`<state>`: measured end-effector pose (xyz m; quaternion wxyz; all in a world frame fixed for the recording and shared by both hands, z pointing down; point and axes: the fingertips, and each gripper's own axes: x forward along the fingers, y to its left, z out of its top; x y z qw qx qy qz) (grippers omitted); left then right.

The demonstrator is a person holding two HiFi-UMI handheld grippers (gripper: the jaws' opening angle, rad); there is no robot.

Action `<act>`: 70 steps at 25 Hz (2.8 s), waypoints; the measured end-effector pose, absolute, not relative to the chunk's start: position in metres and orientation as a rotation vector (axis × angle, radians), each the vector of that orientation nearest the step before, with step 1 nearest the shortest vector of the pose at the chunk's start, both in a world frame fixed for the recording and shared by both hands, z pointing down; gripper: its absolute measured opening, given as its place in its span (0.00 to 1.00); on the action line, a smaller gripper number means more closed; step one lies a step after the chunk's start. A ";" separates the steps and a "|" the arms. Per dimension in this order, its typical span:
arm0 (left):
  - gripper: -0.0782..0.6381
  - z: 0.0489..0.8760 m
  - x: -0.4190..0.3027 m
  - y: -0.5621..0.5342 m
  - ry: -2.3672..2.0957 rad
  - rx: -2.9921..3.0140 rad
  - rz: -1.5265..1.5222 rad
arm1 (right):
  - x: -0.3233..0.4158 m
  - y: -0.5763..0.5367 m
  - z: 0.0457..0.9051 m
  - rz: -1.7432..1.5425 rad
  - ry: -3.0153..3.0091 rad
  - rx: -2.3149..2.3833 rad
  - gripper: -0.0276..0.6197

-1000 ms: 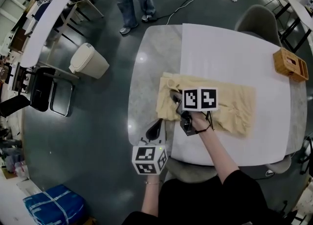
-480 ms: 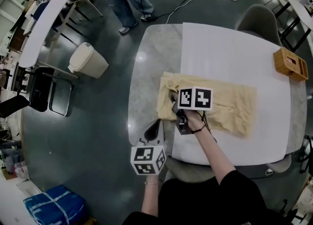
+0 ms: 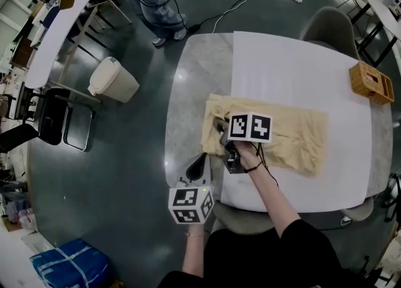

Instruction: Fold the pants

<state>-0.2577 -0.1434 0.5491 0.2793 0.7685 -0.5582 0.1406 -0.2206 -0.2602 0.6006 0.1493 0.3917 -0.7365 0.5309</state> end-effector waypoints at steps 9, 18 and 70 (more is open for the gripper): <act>0.13 0.542 -0.262 -0.142 -1.515 2.063 0.359 | -0.231 -0.256 0.587 1.506 -2.170 1.090 0.37; 0.13 0.529 -0.264 -0.142 -1.545 2.078 0.337 | -0.226 -0.252 0.558 1.443 -2.278 1.045 0.32; 0.13 0.492 -0.046 -0.154 -1.256 2.456 0.459 | 0.149 -0.193 0.549 1.124 -2.238 1.566 0.14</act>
